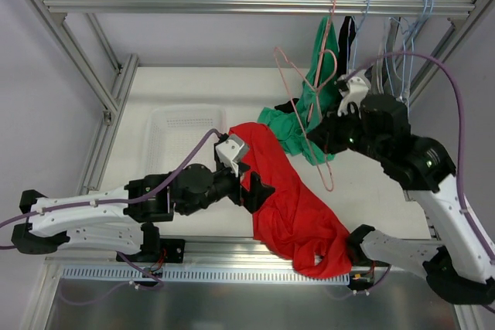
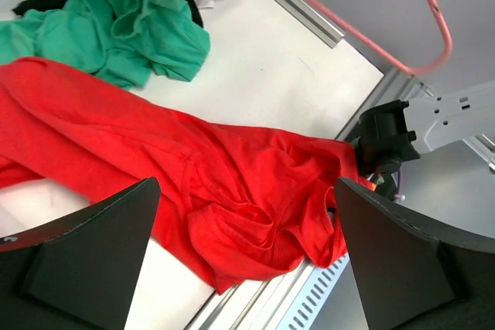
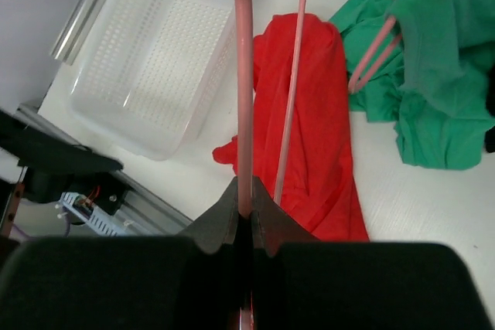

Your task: Remove the tank top from the hanger

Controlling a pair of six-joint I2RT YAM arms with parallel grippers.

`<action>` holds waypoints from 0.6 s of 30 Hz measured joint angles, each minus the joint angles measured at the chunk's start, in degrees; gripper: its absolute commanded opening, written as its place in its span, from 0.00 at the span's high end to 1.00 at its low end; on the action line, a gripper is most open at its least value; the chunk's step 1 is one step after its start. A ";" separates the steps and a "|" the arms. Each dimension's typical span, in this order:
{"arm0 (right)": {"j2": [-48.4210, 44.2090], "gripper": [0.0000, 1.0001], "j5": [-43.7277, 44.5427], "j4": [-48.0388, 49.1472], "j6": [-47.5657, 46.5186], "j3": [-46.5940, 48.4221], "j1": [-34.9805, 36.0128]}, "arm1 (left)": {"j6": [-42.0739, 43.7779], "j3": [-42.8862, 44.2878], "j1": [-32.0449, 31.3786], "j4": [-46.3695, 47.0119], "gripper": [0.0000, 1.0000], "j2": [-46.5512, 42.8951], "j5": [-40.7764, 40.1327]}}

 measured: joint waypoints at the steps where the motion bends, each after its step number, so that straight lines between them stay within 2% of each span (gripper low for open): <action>1: 2.82 1.00 1.11 -0.20 -0.44 2.34 0.35 | 0.04 0.00 0.00 -0.96 0.01 -1.05 -0.35; 7: 21.35 1.00 6.84 -1.22 -2.86 21.44 0.11 | 0.92 -0.85 0.00 -5.42 0.01 -5.05 -1.01; 13: 40.50 1.00 7.37 -1.86 -3.78 41.35 -3.50 | 1.03 -3.06 0.00 -7.78 0.01 -7.50 0.00; 18: 48.09 1.00 7.74 -2.60 -3.80 46.75 -6.19 | 1.03 -4.76 0.00 -9.16 0.01 -9.33 0.61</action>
